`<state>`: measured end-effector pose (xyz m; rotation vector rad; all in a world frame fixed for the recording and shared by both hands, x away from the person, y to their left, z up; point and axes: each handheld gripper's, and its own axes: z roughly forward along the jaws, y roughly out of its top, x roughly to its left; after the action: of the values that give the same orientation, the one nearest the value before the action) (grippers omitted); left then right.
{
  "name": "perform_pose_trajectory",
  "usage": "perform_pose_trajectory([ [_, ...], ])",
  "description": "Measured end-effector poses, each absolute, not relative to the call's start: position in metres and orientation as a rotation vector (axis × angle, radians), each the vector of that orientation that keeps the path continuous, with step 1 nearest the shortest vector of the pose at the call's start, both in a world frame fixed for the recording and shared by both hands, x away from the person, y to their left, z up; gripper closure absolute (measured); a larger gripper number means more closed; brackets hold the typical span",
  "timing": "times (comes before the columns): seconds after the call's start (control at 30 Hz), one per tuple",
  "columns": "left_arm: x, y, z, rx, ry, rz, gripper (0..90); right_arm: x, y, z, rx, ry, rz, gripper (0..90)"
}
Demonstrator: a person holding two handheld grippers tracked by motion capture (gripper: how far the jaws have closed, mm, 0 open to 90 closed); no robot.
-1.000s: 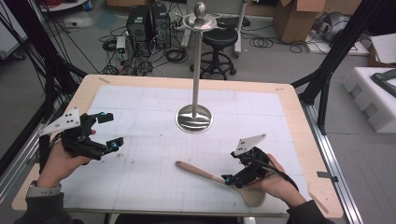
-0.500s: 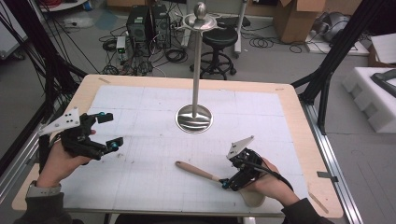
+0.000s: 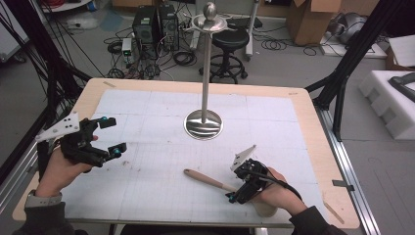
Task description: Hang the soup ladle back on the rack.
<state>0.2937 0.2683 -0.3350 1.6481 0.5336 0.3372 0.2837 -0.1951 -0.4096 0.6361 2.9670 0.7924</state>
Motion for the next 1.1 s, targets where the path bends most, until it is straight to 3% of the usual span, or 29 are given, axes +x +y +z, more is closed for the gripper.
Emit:
perform_pose_trajectory([
  [0.27, 0.293, 0.268, -0.335, 1.654, 0.53, 0.339, 1.8, 0.284, -0.19, -0.414, 0.609, 3.011, 0.705, 17.1],
  [0.53, 0.293, 0.268, -0.335, 1.653, 0.529, 0.337, 1.8, 0.283, -0.188, -0.415, 0.615, 3.018, 0.595, 39.2],
  [1.1, 0.293, 0.267, -0.335, 1.654, 0.531, 0.333, 1.8, 0.275, -0.184, -0.411, 0.554, 3.023, 0.454, 72.8],
])
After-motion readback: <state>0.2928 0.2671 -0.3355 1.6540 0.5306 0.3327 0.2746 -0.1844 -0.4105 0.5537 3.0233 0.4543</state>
